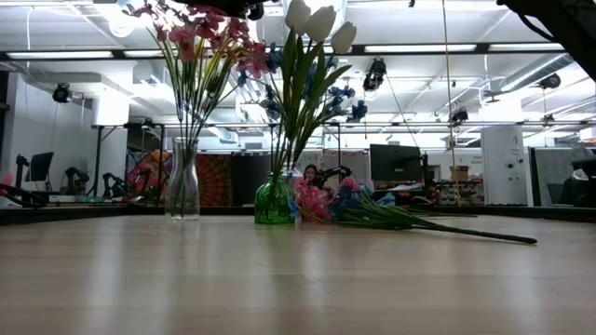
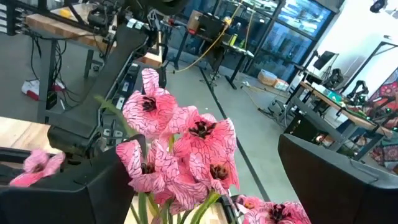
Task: Sort flowers into vase by color
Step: Put the bottom pink flowers into the left transparent vase
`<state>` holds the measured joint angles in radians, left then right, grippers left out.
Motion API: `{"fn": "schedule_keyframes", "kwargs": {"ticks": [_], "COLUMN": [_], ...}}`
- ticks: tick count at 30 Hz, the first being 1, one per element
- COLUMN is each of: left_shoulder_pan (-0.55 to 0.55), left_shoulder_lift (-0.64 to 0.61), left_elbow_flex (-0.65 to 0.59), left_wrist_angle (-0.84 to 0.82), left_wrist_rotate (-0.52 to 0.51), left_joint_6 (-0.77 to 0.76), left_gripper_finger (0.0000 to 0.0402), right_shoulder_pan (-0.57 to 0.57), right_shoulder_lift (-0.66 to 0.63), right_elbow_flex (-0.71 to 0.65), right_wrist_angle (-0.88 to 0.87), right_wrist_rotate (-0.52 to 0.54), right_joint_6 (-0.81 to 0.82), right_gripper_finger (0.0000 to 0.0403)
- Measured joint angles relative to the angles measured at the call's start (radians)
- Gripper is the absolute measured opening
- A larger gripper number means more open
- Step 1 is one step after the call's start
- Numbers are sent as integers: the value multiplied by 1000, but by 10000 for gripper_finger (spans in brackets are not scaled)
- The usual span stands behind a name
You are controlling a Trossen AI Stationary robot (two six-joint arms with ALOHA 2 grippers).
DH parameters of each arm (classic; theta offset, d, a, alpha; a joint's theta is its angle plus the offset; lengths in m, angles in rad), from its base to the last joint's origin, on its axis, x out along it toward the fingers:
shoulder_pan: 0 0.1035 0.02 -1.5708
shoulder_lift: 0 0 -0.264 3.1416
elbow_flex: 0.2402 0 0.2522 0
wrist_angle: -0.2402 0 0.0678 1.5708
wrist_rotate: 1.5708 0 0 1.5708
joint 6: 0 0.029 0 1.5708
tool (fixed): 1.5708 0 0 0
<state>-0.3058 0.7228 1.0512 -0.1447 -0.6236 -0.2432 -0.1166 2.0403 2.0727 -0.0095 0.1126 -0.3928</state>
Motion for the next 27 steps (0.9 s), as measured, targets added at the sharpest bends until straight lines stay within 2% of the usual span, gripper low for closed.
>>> {"fn": "schedule_keyframes", "kwargs": {"ticks": [10, 14, 22, 27], "left_shoulder_pan": [0, 0, 0, -1], "left_shoulder_lift": [-3, -7, 0, 32], "left_elbow_flex": [0, 0, 0, 0], "left_wrist_angle": [-26, -71, -165, -171], "left_wrist_rotate": [-4, -7, -5, 67], "left_joint_6": [-12, -54, -37, -28], "left_gripper_finger": [400, 400, 400, 385], "right_shoulder_pan": [19, 31, 66, 96], "right_shoulder_lift": [-29, -63, -141, -207], "right_elbow_flex": [0, 0, 0, 0], "right_wrist_angle": [-16, -48, -117, -221], "right_wrist_rotate": [-7, -7, -6, -6], "right_joint_6": [17, 18, 16, 16], "right_gripper_finger": [359, 359, 359, 359]}}
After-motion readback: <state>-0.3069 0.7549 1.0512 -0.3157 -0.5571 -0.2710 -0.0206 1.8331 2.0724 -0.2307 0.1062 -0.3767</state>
